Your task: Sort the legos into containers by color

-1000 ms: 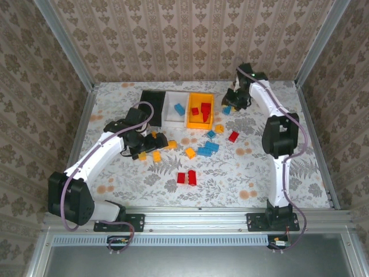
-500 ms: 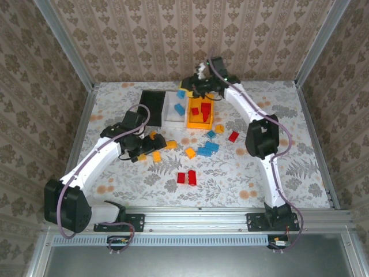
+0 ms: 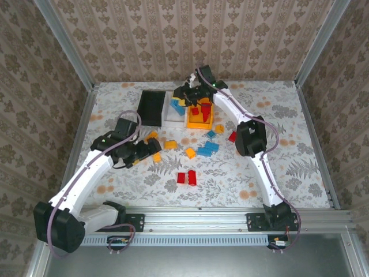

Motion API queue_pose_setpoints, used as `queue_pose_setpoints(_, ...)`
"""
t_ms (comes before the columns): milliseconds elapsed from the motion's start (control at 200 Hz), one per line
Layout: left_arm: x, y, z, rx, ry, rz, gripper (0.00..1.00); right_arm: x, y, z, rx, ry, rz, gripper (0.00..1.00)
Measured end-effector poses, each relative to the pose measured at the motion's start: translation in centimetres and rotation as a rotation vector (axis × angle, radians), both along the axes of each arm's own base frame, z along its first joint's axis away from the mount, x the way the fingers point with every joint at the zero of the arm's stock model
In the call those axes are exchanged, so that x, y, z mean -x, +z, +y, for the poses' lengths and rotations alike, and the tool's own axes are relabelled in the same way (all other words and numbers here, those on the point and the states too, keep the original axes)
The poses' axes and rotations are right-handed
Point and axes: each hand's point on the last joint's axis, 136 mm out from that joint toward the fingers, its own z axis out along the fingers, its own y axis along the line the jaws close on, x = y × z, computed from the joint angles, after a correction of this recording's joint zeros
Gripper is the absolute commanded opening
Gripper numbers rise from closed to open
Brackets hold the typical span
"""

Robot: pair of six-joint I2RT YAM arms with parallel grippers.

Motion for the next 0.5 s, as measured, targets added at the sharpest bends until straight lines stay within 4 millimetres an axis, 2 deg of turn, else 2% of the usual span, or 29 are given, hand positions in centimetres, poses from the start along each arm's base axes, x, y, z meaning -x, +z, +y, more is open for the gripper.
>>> queue_pose_setpoints(200, 0.9, 0.0, 0.7, -0.005, 0.028, -0.001, 1.00, -0.4, 0.0, 0.1, 0.002, -0.010, 0.003, 0.53)
queue_pose_setpoints(500, 1.3, 0.3, 1.3, -0.007, 0.052, -0.007, 1.00, -0.7, 0.6, -0.4, 0.002, -0.022, -0.001, 0.61)
